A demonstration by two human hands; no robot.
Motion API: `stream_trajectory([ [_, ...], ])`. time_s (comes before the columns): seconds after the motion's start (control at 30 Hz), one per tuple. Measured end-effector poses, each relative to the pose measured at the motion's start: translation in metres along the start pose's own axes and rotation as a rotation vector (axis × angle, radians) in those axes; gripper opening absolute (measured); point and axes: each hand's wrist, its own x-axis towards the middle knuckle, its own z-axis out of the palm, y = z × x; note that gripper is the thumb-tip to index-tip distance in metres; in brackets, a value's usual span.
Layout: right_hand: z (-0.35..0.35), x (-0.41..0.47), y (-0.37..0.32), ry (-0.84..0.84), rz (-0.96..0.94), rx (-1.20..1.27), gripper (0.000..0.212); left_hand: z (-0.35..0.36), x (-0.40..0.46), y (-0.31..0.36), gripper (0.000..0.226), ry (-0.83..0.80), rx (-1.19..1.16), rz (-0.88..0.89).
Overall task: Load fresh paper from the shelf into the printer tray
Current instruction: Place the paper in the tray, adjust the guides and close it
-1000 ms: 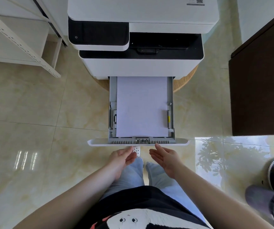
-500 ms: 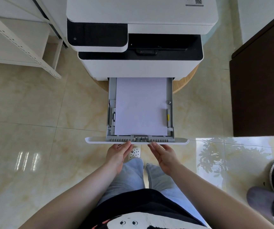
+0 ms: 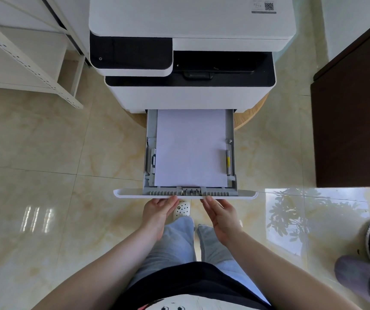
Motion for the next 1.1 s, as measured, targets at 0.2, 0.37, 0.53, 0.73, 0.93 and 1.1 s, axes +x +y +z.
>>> stream_trajectory([
  [0.2,-0.001,-0.001,0.002,0.025,-0.026,-0.017,0.047,0.001,-0.002,0.0,0.031,0.004,0.0,0.023],
  [0.37,0.0,0.008,0.002,0.021,0.013,0.005,0.017,-0.002,0.008,0.001,0.023,-0.032,0.016,-0.042],
  [0.53,0.005,0.027,-0.013,-0.009,-0.038,0.072,0.015,0.02,0.015,0.011,0.02,-0.095,-0.106,-0.072],
  [0.73,0.022,0.032,-0.028,-0.049,-0.049,-0.003,0.01,0.031,0.022,0.028,0.018,-0.053,-0.101,-0.028],
  [0.93,0.039,0.039,-0.039,-0.069,-0.078,-0.054,0.007,0.039,0.034,0.041,0.022,-0.03,-0.053,0.026],
  [1.1,0.06,0.056,-0.062,-0.088,-0.103,-0.105,0.018,0.06,0.048,0.06,0.03,-0.017,-0.034,0.114],
])
